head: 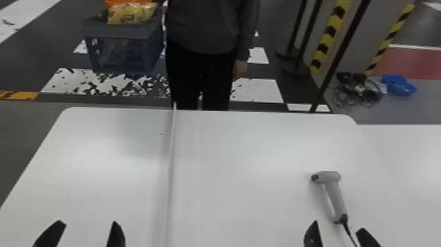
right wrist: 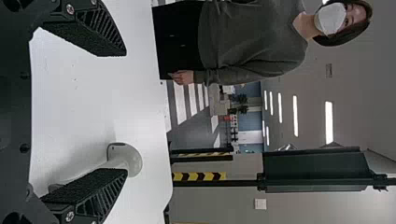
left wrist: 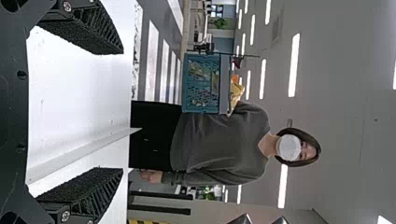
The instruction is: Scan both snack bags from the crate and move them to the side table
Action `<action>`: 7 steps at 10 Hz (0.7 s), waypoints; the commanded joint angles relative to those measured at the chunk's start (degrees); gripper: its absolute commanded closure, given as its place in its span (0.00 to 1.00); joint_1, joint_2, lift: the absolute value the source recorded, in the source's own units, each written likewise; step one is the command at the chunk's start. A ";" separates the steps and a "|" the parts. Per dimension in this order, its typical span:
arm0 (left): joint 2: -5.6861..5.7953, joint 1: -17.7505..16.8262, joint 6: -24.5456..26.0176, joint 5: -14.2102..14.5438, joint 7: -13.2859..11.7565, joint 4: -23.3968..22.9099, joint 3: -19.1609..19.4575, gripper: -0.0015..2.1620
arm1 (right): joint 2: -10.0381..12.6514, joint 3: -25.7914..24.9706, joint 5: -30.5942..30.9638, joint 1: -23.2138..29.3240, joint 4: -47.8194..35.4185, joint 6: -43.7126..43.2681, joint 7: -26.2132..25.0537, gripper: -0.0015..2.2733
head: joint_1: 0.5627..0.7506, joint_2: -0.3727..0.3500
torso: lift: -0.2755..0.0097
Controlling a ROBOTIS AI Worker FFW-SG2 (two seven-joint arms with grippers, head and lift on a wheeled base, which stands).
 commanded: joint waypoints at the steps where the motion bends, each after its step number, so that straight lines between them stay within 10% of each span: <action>1: -0.16 0.00 0.00 -0.09 -0.10 -0.07 -0.12 0.05 | 0.01 0.00 0.00 -0.02 0.00 0.00 0.02 0.05 | 0.70 0.37 | 0.62; 7: -0.07 0.00 0.18 -0.17 -1.25 -0.25 -0.12 0.05 | 0.01 0.26 0.09 -0.02 0.09 0.00 0.02 0.05 | 0.70 0.36 | 0.62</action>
